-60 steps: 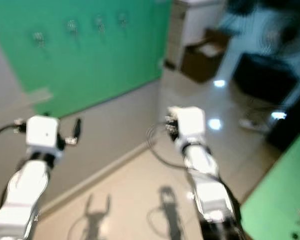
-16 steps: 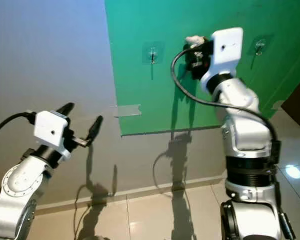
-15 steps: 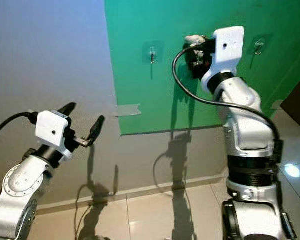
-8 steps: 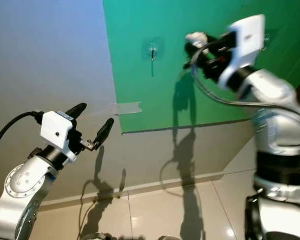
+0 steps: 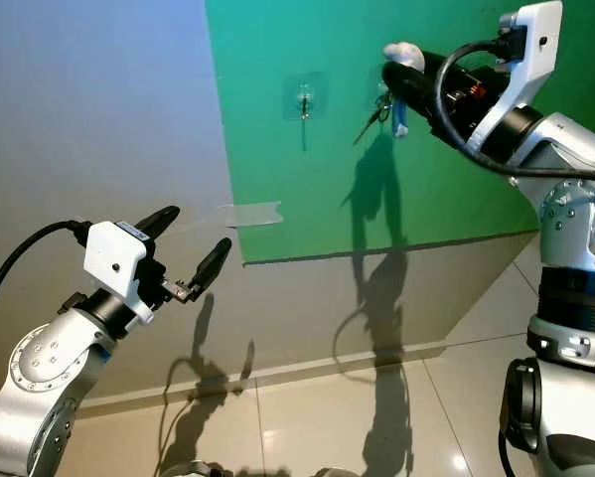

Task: Hang keys on a hook

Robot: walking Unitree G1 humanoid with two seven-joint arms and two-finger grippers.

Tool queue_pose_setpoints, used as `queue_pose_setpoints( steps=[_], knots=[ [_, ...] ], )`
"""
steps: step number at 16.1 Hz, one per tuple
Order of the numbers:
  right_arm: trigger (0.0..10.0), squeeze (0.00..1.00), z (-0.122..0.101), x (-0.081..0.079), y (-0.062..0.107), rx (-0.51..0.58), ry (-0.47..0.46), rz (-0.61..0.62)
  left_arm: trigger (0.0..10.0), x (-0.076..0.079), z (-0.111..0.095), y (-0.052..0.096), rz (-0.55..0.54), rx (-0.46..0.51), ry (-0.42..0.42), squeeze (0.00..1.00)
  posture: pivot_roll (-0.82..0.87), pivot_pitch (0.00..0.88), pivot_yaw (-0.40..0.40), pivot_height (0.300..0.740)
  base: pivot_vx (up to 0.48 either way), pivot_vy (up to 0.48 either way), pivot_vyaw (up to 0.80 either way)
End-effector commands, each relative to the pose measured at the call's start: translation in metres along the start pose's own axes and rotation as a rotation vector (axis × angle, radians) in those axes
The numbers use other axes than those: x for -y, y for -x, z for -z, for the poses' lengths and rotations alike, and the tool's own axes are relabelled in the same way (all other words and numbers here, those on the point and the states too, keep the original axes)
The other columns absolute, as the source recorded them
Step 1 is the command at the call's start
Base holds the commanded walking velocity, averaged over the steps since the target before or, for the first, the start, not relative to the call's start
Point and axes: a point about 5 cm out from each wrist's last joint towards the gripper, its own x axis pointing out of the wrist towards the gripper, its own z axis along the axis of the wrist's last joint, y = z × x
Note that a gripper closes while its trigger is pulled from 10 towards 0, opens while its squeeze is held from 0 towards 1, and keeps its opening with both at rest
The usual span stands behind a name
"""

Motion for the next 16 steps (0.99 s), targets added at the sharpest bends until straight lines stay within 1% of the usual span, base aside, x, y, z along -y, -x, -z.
queue_pose_setpoints(
  steps=[1,8,10,12,16],
  knots=[
    [10.0,0.0,-0.008,0.003,0.0,0.028,0.003,-0.011,10.0,0.003,-0.006,0.0,0.028,0.018,-0.006,0.0,0.02,0.044,0.005,0.74,0.0,0.0,0.0],
    [10.0,0.0,0.004,0.01,-0.011,0.004,-0.044,-0.025,10.0,0.003,-0.007,0.0,0.032,0.021,-0.011,0.0,0.03,0.035,-0.001,0.74,0.0,0.0,0.0],
    [10.0,0.0,0.001,0.017,-0.016,0.024,-0.046,0.013,10.0,0.003,-0.006,0.001,0.031,0.019,-0.009,0.0,0.03,0.039,-0.002,0.74,0.0,0.0,0.0],
    [10.0,0.0,-0.001,0.019,-0.02,0.037,-0.057,0.026,10.0,0.003,-0.007,0.0,0.031,0.02,-0.009,0.0,0.04,0.042,-0.002,0.74,0.0,0.0,0.0],
    [10.0,0.0,0.002,0.018,-0.028,0.039,-0.064,0.01,10.0,0.003,-0.007,0.001,0.027,0.02,-0.01,0.0,0.04,0.045,-0.006,0.74,0.0,0.0,0.0]
  ],
)
